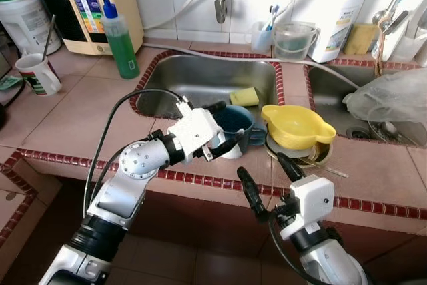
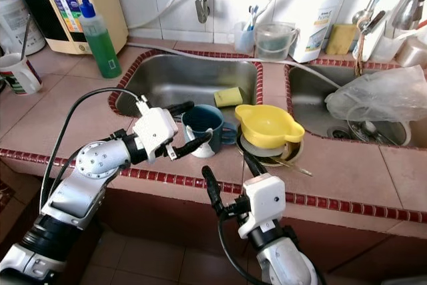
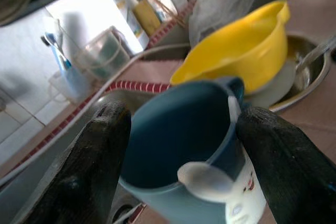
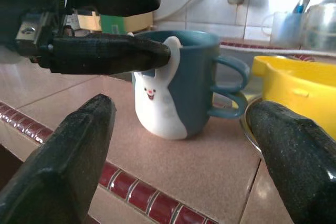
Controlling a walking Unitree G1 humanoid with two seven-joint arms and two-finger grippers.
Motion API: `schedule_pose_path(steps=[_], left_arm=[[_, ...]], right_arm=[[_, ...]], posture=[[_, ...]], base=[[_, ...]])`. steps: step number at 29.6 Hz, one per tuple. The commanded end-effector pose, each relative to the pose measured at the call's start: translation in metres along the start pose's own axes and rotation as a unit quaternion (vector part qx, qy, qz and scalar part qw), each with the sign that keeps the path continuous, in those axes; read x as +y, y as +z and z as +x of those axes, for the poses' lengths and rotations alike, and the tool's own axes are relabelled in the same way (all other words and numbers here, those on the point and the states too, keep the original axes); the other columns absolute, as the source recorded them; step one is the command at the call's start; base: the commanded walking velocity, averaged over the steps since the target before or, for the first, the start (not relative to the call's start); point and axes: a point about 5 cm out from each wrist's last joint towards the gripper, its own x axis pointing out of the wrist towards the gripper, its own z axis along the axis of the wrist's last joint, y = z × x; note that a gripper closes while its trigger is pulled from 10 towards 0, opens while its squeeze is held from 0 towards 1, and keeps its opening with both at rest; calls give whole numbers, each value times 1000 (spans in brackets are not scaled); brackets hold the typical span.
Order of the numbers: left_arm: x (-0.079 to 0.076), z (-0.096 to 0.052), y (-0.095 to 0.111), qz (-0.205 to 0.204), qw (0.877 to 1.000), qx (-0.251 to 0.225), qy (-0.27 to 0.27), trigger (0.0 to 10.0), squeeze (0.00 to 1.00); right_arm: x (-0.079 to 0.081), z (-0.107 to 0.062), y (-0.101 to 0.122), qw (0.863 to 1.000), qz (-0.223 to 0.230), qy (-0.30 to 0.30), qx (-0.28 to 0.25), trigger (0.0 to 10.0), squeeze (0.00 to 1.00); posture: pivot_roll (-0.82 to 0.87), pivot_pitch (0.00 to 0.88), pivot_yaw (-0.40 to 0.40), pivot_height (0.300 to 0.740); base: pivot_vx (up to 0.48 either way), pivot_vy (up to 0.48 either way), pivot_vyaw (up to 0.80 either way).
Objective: Kitchen organization
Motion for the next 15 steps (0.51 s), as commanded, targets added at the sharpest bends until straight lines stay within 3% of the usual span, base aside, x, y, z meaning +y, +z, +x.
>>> schedule_pose_path(steps=[1, 15], left_arm=[[6, 1, 3, 23, 1000, 13, -14, 10000, 0], [30, -4, 31, 85, 995, 10, -54, 10000, 0]], right_arm=[[3, -2, 4, 1000, 4, 7, -3, 10000, 0], [5, -6, -1, 1000, 9, 2, 11, 10000, 0]], posture=[[-166, 128, 83, 711], [-145, 145, 109, 711]], base=[[0, 0, 0], [0, 0, 0]])
